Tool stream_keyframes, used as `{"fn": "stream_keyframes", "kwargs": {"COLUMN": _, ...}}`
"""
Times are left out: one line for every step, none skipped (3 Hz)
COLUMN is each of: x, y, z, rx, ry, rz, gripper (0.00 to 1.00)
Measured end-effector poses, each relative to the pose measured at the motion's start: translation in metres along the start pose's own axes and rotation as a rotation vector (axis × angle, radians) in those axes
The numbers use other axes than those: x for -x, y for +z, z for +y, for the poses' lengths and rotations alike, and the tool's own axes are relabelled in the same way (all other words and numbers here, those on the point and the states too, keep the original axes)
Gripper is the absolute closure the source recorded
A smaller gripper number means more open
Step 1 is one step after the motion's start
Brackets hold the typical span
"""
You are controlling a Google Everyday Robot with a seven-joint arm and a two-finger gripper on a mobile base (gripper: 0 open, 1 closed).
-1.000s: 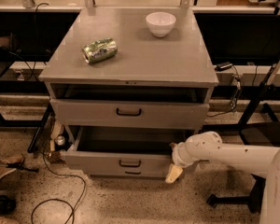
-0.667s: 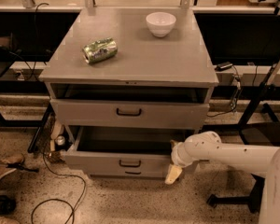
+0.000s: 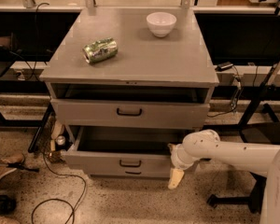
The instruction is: Open middle drawer
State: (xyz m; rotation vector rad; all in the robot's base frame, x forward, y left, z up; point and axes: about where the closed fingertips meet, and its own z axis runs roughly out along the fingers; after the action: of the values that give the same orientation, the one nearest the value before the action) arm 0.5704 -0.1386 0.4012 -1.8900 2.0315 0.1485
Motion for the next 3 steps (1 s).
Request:
{"fn": "stream_keyframes", "kwargs": {"x": -0.010, "y": -0.007, "z": 0.008, "rx": 0.026, "ry": 0.001, "rz": -0.006, "gripper": 0.18}}
{"fn": "stream_keyframes", "kwargs": {"x": -0.027, "y": -0.012, "z": 0.016, "rx": 0.047, "ry": 0.036, "rz": -0.014, "gripper": 0.42}}
{"fn": "stream_keyframes", "kwargs": {"x": -0.039, "y": -0.014, "z": 0.028, "rx": 0.060, "ry": 0.073, "rz": -0.014, "gripper": 0.66}}
